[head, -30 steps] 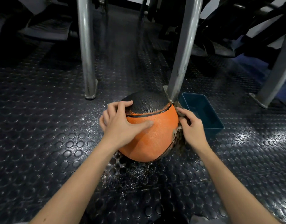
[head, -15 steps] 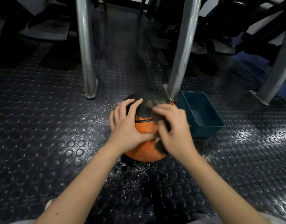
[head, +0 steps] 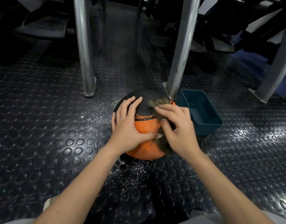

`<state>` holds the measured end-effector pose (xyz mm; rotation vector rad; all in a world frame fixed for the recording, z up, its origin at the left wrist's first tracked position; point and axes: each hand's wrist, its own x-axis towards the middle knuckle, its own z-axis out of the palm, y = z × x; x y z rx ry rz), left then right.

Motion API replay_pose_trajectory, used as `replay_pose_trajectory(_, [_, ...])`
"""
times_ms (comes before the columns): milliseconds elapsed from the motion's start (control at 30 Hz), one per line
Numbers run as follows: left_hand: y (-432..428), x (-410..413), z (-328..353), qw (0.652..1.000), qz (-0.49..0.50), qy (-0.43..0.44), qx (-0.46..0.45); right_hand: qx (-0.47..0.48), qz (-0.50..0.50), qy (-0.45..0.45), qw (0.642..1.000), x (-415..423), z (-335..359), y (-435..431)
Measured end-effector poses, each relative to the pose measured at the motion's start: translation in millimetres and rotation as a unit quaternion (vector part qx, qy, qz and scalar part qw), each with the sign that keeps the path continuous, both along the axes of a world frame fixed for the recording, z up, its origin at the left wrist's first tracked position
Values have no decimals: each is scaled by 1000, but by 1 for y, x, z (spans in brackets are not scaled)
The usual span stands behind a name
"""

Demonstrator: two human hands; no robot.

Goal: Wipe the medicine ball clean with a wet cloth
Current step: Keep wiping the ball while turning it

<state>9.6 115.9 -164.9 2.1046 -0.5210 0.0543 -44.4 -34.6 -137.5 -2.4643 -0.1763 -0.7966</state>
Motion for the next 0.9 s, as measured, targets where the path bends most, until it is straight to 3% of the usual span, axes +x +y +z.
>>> replay_pose_trajectory(100, [3,1,0,1000,-8,7,-6,-66,43,-8,997,1,-2,-12])
replay_pose_trajectory(267, [-2,0,2,1000,-22,10,6,54,-114,40,991,12,-2,-39])
replay_pose_trajectory(467, [2,4,0,1000,-10,5,-12,-40,9,-29,999,6,-4,-10])
replay_pose_trajectory(633, [6,5,0,999,-23,15,-15,24,-147,23,989,5,-4,-56])
replay_pose_trajectory(700, [5,6,1,999,-22,14,-19,18,-126,-47,991,7,14,-43])
replay_pose_trajectory(767, [5,6,1,1000,-17,11,-18,-13,-41,-106,993,8,28,-24])
replay_pose_trajectory(833, [6,6,0,1000,-18,12,-18,-71,45,-96,992,9,18,-18])
replay_pose_trajectory(900, [6,5,1,999,-25,15,-14,-78,30,-28,996,7,-4,-35])
